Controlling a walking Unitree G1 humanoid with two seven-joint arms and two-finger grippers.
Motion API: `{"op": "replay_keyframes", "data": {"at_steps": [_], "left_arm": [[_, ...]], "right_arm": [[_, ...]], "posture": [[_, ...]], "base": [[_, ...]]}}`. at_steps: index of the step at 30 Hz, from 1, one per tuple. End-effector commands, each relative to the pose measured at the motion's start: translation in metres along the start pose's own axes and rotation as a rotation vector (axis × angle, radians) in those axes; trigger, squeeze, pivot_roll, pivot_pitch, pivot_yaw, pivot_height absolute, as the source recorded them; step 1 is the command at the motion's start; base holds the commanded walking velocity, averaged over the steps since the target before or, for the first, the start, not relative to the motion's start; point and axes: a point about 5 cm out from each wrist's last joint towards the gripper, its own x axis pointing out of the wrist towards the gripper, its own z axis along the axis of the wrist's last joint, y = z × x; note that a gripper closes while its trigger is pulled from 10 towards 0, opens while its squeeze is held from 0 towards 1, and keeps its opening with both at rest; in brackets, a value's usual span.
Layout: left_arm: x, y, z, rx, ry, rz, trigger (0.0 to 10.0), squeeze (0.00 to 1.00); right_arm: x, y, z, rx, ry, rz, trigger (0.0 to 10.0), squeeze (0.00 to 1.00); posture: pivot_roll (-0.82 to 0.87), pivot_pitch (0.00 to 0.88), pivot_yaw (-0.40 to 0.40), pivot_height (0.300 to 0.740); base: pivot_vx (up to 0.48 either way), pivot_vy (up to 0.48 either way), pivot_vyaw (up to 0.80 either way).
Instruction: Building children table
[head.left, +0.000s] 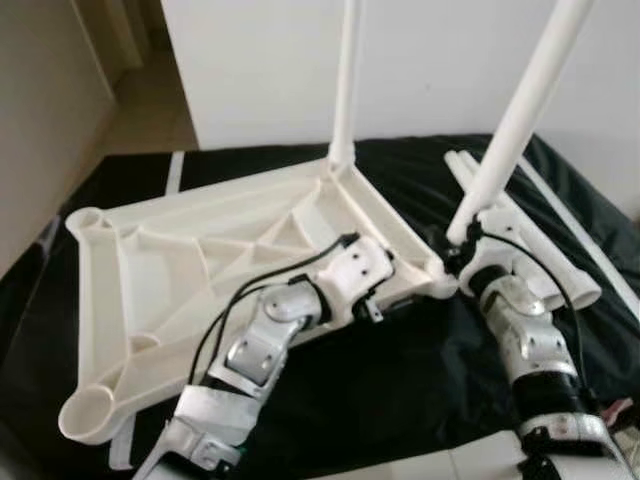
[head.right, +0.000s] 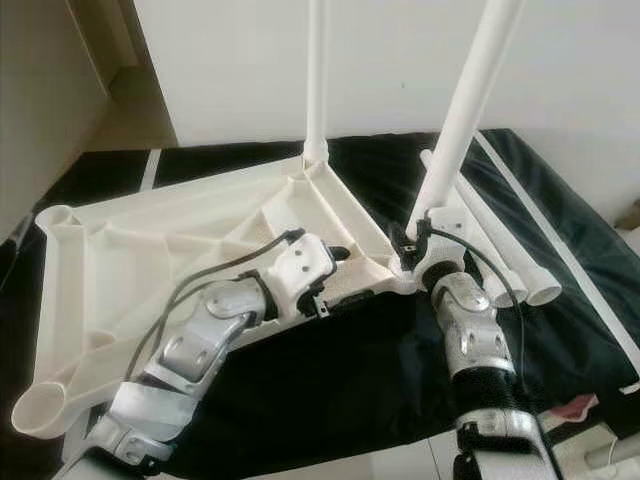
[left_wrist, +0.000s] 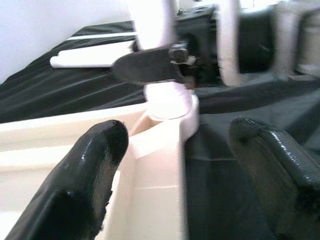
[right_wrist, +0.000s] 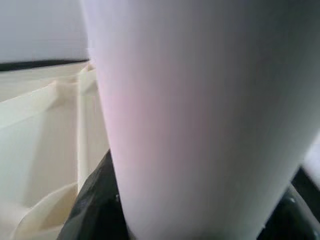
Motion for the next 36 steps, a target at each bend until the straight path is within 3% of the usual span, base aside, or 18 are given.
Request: {"op": "replay_keyframes", "data": {"at_steps": [1,7,11,21,22,23,33,34,36], "left_arm": [[0.0,0.006,0.001,0.002,-0.002,0.06,10.0,0.0],[-0.003,0.013,0.001,0.0,-0.001,0.069,10.0,0.0],[-0.004,0.013,0.004,0.002,-0.008,0.067,10.0,0.0],[-0.011,0.005,-0.001,-0.013,-0.009,0.001,10.0,0.0],[-0.013,0.004,0.0,-0.013,-0.02,-0.004,10.0,0.0],[-0.014,0.003,-0.001,-0.01,-0.017,-0.001,10.0,0.0],[-0.014,-0.002,0.001,-0.015,-0.051,0.002,10.0,0.0],[-0.013,-0.004,0.004,-0.024,-0.078,0.006,10.0,0.0],[-0.01,-0.006,0.002,-0.094,-0.092,0.037,10.0,0.0]], "right_arm": [[-0.007,-0.009,-0.017,0.009,0.087,-0.092,10.0,0.0],[-0.043,0.012,-0.026,0.114,0.117,-0.359,10.0,0.0],[-0.054,0.021,-0.02,0.137,0.086,-0.329,10.0,0.0],[-0.068,0.014,-0.012,0.086,0.035,-0.293,10.0,0.0],[-0.068,0.013,-0.008,0.081,0.009,-0.268,10.0,0.42],[-0.067,0.013,-0.006,0.091,-0.002,-0.242,10.0,1.0],[-0.062,0.01,0.003,0.094,-0.051,-0.021,10.0,1.0],[-0.059,0.01,0.003,0.098,-0.04,0.057,10.0,0.0],[-0.056,0.008,0.005,0.101,-0.033,0.158,10.0,0.0]], "posture": [[-0.06,0.0,-0.029,0.74],[-0.06,0.0,-0.019,0.74],[-0.07,0.0,-0.001,0.74],[-0.09,0.026,0.011,0.74],[-0.09,0.029,0.003,0.74],[-0.09,0.029,0.0,0.74],[-0.08,0.026,-0.003,0.74],[-0.07,0.022,-0.008,0.74],[-0.06,0.02,-0.018,0.74]], "base": [[0.0,0.0,0.0],[0.0,0.0,0.0],[0.0,0.0,0.0],[0.0,0.0,0.0],[0.0,0.0,0.0],[0.0,0.0,0.0],[0.0,0.0,0.0],[0.0,0.0,0.0],[0.0,0.0,0.0]]}}
